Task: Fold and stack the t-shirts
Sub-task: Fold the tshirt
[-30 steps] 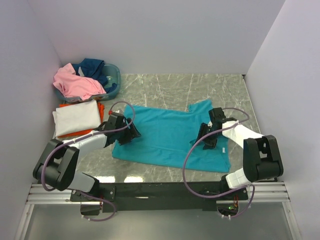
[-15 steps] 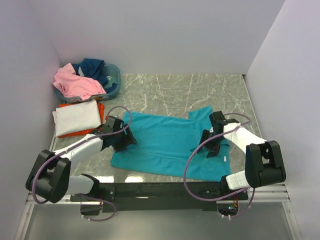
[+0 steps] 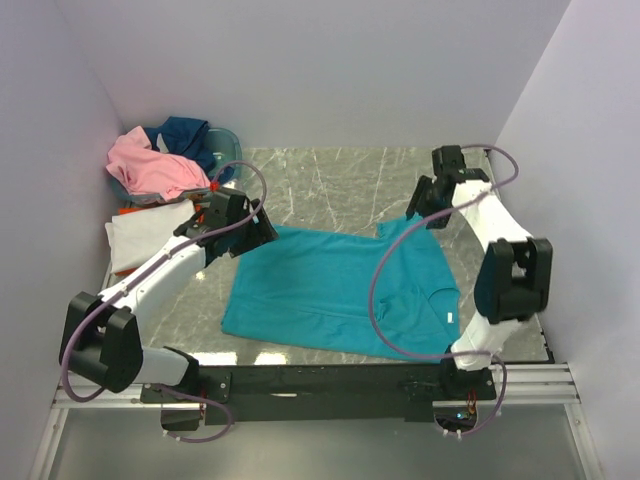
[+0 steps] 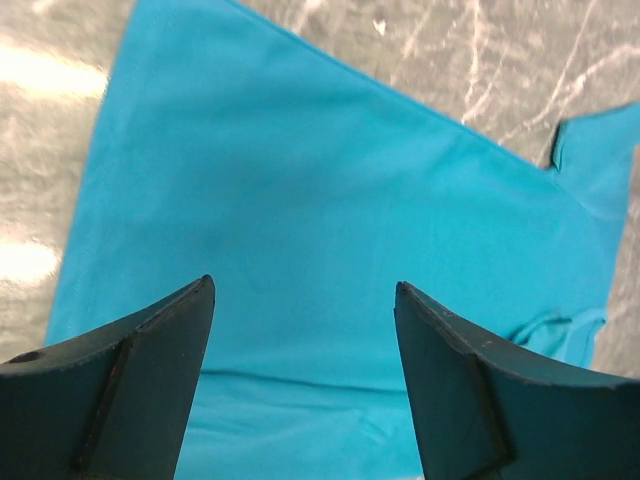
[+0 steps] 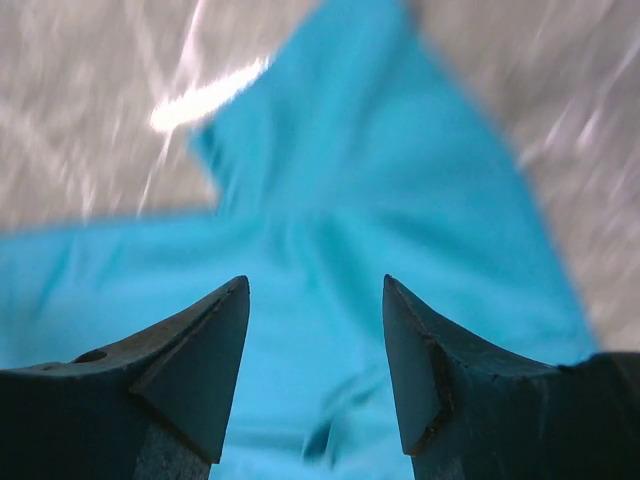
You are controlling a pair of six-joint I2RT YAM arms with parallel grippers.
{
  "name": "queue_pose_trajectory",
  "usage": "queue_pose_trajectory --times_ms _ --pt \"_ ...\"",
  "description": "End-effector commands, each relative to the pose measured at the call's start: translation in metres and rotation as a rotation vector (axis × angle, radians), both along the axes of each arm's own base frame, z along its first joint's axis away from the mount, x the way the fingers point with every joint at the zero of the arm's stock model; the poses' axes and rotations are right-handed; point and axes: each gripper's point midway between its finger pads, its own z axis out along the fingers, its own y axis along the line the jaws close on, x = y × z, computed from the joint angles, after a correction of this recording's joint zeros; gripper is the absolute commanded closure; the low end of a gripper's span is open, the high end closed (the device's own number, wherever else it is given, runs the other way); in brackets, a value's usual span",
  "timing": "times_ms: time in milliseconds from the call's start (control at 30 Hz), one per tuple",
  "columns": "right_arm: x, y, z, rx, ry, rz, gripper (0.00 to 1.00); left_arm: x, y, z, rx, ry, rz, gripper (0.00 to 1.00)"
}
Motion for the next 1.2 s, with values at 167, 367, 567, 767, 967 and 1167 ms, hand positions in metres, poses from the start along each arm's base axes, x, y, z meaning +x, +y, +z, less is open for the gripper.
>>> queue_pose_trajectory --times_ms 167,367,567,767,967,1167 --pt "0.099 -0.045 -0.025 -0.206 -0.1 -0.052 0.42 0.024 0.007 0.029 0.02 -0.113 0.042 0.2" --pt "0.127 -0.057 -0.048 -0.212 -0.112 -0.065 0.45 0.021 0.014 0.03 0.018 -0.121 0.078 0.19" --pt "0.142 -0.074 -0.065 -0.178 -0.114 -0.068 0.49 0.017 0.017 0.027 0.003 -0.112 0.095 0.18" --pt "0.148 -0.071 -0.075 -0.135 -0.103 -0.042 0.55 0.014 0.02 0.025 0.007 -0.109 0.101 0.18" --pt "0.146 -0.059 -0.085 -0.08 -0.098 -0.004 0.6 0.011 0.019 0.021 0.003 -0.095 0.096 0.18" --pt "0.141 -0.057 -0.092 -0.069 -0.074 0.007 0.62 0.009 0.019 0.019 0.003 -0.09 0.095 0.18"
